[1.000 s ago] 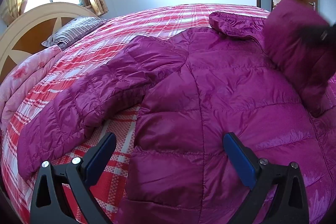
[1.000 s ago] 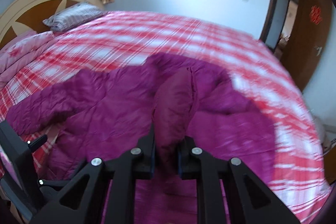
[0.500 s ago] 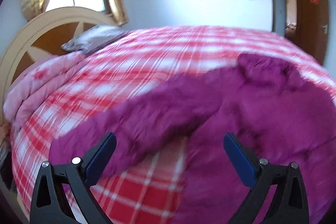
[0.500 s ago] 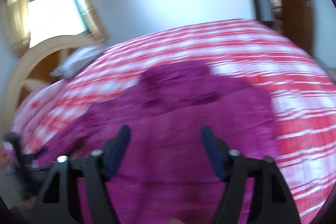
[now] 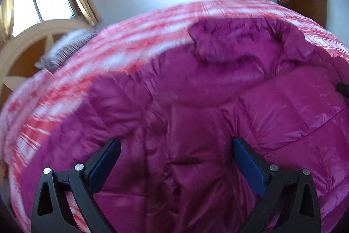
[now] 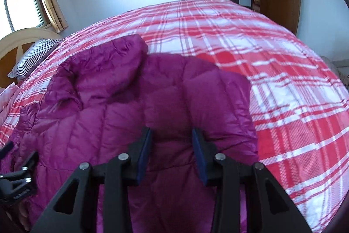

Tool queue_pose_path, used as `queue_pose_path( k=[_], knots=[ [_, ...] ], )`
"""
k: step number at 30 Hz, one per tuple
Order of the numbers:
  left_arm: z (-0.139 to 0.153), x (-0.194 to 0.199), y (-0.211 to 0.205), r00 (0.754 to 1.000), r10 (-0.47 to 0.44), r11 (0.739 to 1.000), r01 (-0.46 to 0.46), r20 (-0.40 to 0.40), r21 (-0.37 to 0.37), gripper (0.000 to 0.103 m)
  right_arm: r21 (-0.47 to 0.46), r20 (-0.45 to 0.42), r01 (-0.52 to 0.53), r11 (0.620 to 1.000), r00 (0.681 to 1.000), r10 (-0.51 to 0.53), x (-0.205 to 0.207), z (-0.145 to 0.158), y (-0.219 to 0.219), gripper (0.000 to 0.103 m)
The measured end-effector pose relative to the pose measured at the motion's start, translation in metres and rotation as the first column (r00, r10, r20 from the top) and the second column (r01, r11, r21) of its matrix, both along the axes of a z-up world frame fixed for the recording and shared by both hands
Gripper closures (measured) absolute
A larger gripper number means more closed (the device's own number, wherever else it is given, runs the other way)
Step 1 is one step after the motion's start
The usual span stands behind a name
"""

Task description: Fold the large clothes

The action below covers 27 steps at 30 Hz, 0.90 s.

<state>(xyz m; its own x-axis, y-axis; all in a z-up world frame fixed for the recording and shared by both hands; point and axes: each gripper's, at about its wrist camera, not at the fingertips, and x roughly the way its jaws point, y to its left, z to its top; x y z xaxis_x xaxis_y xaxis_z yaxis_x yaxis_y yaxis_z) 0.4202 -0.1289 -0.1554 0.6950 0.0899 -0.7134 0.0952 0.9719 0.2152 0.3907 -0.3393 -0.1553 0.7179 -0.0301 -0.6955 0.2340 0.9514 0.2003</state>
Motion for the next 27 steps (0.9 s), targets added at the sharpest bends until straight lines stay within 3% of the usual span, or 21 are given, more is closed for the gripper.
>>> queue_pose_path(
  k=[4,10,14,27],
  knots=[
    [-0.003,0.004,0.005,1.000,-0.002,1.000,0.001,-0.017,-0.032,0.001,-0.019,-0.017,-0.001,1.000,1.000,0.001,0.003,-0.007,0.000,0.063],
    [-0.007,0.001,-0.001,1.000,0.004,1.000,-0.004,-0.002,-0.004,0.001,-0.102,-0.045,0.008,0.995,0.999,-0.012,0.007,-0.010,0.010,0.063],
    [-0.008,0.005,0.003,1.000,0.001,1.000,-0.002,-0.019,-0.025,0.001,-0.150,-0.057,0.011,0.989,0.998,-0.020,0.008,-0.011,0.016,0.062],
    [-0.009,0.005,0.008,1.000,-0.001,0.998,-0.001,-0.031,-0.056,0.001,-0.233,-0.071,0.022,0.972,0.997,-0.039,0.009,-0.013,0.026,0.062]
  ],
)
